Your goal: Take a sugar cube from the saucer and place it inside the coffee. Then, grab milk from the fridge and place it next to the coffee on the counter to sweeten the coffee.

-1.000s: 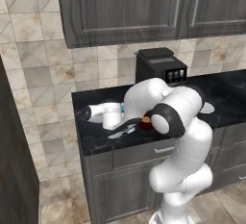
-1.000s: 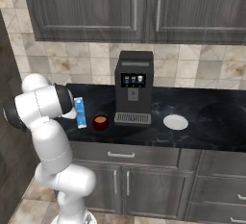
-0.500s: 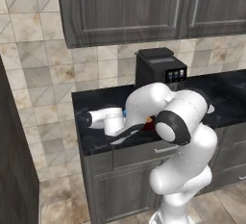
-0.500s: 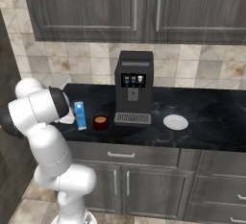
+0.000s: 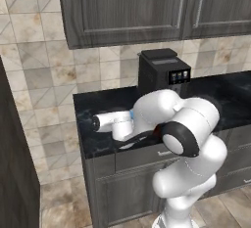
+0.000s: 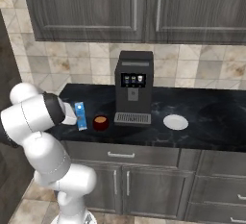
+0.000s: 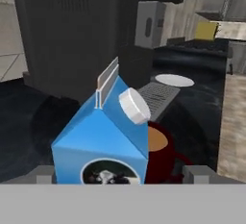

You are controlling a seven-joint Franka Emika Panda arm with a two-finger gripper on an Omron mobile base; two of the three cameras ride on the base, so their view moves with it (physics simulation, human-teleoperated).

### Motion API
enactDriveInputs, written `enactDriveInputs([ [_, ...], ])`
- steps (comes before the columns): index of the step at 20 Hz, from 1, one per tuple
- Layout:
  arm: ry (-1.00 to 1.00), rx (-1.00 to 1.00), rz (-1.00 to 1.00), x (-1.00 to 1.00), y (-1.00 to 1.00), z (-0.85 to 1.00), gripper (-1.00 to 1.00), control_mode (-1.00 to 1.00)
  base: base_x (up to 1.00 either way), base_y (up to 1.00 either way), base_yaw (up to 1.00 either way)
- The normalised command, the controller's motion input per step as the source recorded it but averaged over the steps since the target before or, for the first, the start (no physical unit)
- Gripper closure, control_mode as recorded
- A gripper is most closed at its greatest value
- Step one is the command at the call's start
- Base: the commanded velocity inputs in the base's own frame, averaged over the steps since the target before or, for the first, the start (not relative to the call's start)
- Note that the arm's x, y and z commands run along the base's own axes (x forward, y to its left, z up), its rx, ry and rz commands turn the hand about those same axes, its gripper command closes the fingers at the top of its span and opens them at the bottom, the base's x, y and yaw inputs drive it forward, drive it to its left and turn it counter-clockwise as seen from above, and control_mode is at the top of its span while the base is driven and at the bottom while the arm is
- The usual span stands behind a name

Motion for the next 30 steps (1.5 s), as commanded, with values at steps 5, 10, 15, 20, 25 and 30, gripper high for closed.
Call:
enactDriveInputs([
  [5,-0.07,0.00,-0.01,-0.03,0.00,0.00,-1.00,-1.00,0.00,0.00,0.00],
  [10,-0.11,0.00,-0.02,-0.19,0.02,0.00,-1.00,-1.00,0.00,0.00,0.00],
  [15,-0.09,0.00,-0.04,-0.05,0.11,0.00,-1.00,-1.00,0.00,0.00,0.00],
  [20,-0.07,0.00,-0.05,0.00,0.06,0.00,-1.00,-1.00,0.00,0.00,0.00],
  [25,-0.06,0.00,-0.07,0.00,0.00,0.06,-1.00,-1.00,0.00,0.00,0.00],
  [30,-0.06,0.00,-0.09,0.00,0.00,0.20,-1.00,-1.00,0.00,0.00,0.00],
])
